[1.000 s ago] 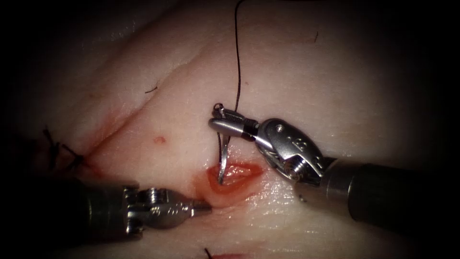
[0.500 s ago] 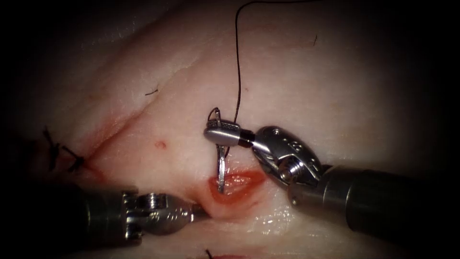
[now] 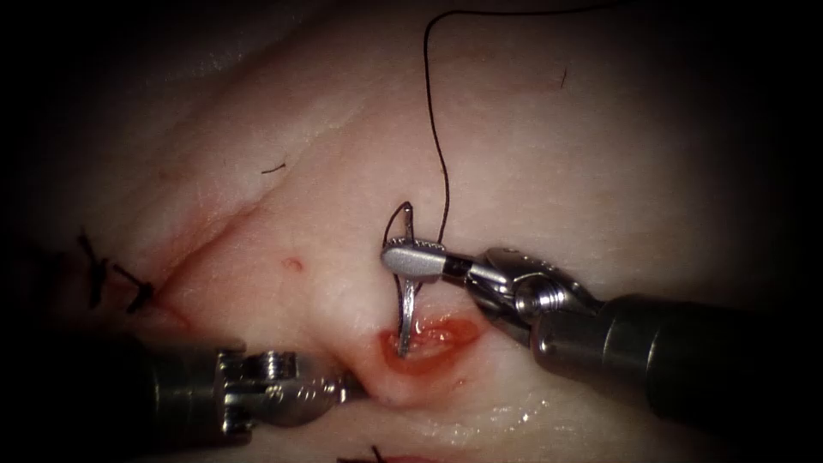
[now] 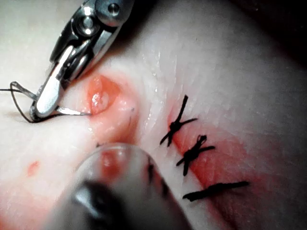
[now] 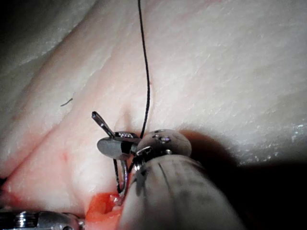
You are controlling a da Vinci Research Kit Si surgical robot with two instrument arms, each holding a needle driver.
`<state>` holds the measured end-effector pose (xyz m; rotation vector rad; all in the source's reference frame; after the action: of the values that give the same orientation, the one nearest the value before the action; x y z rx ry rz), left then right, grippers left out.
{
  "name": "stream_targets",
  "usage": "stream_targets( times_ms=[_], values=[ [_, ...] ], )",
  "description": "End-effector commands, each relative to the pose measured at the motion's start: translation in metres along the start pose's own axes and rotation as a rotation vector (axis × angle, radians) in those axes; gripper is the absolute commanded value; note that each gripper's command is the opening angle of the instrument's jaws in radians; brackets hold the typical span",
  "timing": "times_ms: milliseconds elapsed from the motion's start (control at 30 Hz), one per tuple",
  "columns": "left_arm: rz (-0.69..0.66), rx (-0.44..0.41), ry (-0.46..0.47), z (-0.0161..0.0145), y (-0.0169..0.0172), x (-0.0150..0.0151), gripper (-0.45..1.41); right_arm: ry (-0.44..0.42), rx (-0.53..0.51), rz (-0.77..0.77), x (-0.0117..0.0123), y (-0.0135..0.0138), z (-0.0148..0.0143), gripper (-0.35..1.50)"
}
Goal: Wound Closure
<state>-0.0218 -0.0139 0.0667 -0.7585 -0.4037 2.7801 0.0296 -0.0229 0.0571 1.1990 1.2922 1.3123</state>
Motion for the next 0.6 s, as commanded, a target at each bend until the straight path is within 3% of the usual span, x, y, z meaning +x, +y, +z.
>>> stream_targets(
  times_ms=[33,600],
  values=[
    [0.001,0.000,0.001,0.0007,0.0000,0.0002,-0.38,0.006,0.013,0.002,-0.0001,-0.0001,0.0010,-0.35],
    [0.004,-0.001,0.001,0.0006,-0.0001,-0.0002,-0.38,-0.008,0.043,0.133,-0.0020,-0.0027,0.0010,-0.35]
  ],
)
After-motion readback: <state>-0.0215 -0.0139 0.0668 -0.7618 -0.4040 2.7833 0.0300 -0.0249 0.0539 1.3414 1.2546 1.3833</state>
